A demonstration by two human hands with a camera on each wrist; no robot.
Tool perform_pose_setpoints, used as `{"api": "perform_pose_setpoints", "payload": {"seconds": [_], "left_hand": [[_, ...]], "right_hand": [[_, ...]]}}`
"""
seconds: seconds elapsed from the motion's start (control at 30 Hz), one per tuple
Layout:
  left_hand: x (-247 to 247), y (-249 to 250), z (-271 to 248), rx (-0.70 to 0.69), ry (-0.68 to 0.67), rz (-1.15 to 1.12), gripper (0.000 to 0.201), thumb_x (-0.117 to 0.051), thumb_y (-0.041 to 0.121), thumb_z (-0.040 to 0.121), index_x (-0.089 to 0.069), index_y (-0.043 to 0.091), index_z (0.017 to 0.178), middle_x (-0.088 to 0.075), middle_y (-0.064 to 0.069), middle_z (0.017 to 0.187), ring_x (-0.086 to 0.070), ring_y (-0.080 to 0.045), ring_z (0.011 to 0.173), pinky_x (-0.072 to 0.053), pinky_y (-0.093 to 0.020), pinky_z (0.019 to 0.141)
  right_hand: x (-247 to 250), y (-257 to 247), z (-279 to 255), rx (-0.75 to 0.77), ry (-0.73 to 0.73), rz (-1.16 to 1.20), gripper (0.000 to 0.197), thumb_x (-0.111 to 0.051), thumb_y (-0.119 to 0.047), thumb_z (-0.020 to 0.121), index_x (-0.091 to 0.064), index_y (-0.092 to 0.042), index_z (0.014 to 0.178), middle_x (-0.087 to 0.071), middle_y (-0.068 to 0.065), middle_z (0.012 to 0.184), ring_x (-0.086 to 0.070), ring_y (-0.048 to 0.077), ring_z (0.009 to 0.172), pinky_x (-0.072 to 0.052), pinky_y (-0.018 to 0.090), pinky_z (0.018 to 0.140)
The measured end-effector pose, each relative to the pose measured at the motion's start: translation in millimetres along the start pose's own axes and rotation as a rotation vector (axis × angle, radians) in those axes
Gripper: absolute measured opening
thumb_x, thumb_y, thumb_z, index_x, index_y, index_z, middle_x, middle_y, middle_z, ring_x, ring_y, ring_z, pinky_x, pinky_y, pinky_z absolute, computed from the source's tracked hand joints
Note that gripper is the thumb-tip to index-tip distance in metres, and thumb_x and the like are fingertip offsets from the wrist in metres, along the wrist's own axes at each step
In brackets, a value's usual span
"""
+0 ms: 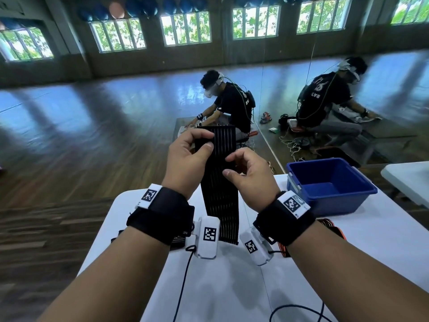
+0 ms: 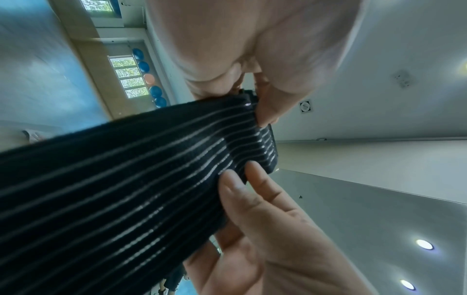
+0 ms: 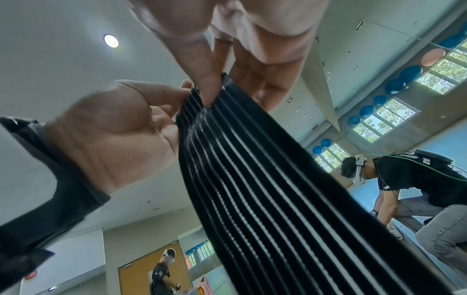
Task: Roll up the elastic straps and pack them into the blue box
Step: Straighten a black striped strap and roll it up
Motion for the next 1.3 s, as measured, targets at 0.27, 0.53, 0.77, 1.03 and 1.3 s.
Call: {"api": "perform_pose_setpoints", "payload": {"seconds": [0.27,0.53,0.77,1.03,1.3], "left_hand": [[-8,-3,-5,0.017,-0.156,0.018,0.024,-0.072,0.007,0.08,-0.07,0.022,0.098,-0.071,-0.009,0.102,-0.069,-0.022,0.095,-0.059,-0.048,0.087],[-6,-33,3,0.143,-0.012,-0.04,0.029,-0.069,-0.001,0.084,-0.067,0.021,0.103,-0.071,-0.011,0.105,-0.069,-0.027,0.094,-0.058,-0.056,0.088],[-5,-72,16,0.28,0.047,-0.115,0.032,-0.066,-0.006,0.086,-0.067,0.024,0.097,-0.071,-0.01,0.102,-0.07,-0.028,0.089,-0.059,-0.056,0.083],[-2,-168,27,0.404,0.032,0.081,0.032,-0.071,-0.001,0.082,-0.067,0.03,0.09,-0.071,-0.008,0.102,-0.071,-0.027,0.091,-0.061,-0.048,0.084],[-15,-270,15,0.505,-0.167,0.338,0.029,-0.067,-0.008,0.083,-0.064,0.018,0.095,-0.066,-0.004,0.098,-0.065,-0.021,0.09,-0.057,-0.032,0.08]], "right_hand": [[1,5,-3,0.004,0.01,0.025,0.025,-0.072,-0.002,0.082,-0.063,-0.019,0.098,-0.068,-0.003,0.091,-0.065,0.01,0.082,-0.053,0.022,0.07],[-22,37,-34,-0.085,-0.129,0.001,0.029,-0.073,-0.001,0.08,-0.064,-0.025,0.094,-0.065,-0.01,0.091,-0.063,0.006,0.085,-0.052,0.022,0.078],[-64,136,-134,-0.491,-0.526,-0.166,0.042,-0.076,-0.003,0.071,-0.068,-0.037,0.093,-0.071,-0.003,0.099,-0.069,0.012,0.082,-0.061,0.041,0.075],[-42,183,-210,-0.767,-0.549,-0.169,0.038,-0.083,-0.013,0.07,-0.069,-0.037,0.096,-0.064,-0.004,0.117,-0.064,0.01,0.101,-0.053,0.022,0.082],[-25,203,-272,-1.015,-0.342,-0.089,0.039,-0.08,-0.007,0.076,-0.063,-0.03,0.102,-0.063,0.012,0.112,-0.065,0.02,0.079,-0.054,0.029,0.063]]}}
Point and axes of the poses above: each hand's wrist, its own z-axis towards the middle knuckle, its own x-axis out of the back of the hand, y = z × x, the point moved 7 cm from there along z, towards the middle knuckle
